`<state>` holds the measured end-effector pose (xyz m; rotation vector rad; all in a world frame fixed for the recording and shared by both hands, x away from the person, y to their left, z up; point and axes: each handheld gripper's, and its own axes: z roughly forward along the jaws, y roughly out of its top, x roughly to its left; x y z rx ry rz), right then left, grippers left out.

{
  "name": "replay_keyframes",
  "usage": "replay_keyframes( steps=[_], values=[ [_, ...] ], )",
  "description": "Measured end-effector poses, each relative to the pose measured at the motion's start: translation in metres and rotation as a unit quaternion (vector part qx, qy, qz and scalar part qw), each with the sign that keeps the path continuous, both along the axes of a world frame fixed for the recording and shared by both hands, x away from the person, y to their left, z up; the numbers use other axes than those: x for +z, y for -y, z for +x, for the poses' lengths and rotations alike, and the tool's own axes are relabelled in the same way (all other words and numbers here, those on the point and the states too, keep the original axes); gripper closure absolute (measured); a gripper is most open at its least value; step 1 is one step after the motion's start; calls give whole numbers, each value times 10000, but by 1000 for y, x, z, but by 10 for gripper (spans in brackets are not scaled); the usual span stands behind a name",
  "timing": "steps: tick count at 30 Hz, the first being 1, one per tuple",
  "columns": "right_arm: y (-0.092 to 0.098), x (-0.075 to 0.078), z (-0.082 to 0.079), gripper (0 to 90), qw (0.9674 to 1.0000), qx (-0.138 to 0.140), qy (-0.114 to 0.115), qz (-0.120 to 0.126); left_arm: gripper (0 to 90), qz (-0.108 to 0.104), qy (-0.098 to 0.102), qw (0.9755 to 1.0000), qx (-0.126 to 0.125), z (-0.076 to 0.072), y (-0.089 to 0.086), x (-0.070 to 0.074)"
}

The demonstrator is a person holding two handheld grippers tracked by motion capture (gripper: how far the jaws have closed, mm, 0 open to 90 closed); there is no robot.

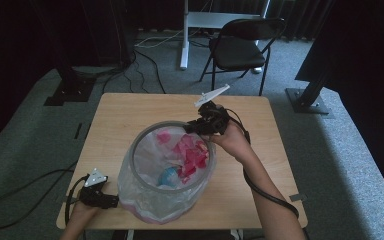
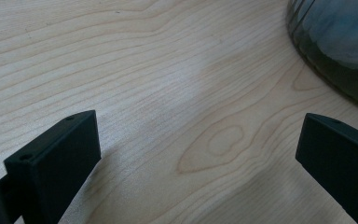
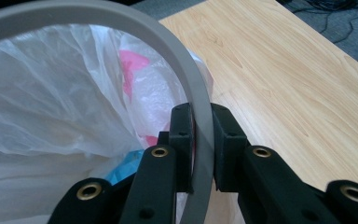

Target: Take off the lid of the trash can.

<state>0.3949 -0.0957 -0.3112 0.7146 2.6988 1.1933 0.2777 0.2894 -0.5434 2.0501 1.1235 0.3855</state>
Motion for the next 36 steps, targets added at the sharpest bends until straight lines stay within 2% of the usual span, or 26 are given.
replay_keyframes(
  steps=[4,10,18,23,25,30,34,36],
  values=[
    [0,0,-1,803,10000,-5,23,-40,0,67,-6,10000,-27,0,1,0],
    [-1,0,-1,806,9999,-21,16,-101,0,53,-12,10000,-31,0,1,-1],
    [3,8,0,812,9998,-33,-54,188,0,79,-39,10000,-39,0,2,-1],
    [9,15,2,817,9986,-70,-109,509,0,39,-31,10000,-43,0,1,-1],
    [12,18,3,819,9972,-42,-178,729,0,27,-30,10000,-34,0,1,-1],
    [18,29,1,824,9940,-10,-191,1078,0,36,-38,10000,-44,0,2,-1],
    [26,37,0,825,9896,-12,-190,1424,0,38,-29,10000,-41,0,2,-1],
    [32,39,0,825,9860,-24,-264,1645,0,33,-23,10000,-44,-1,2,-1]
  ],
)
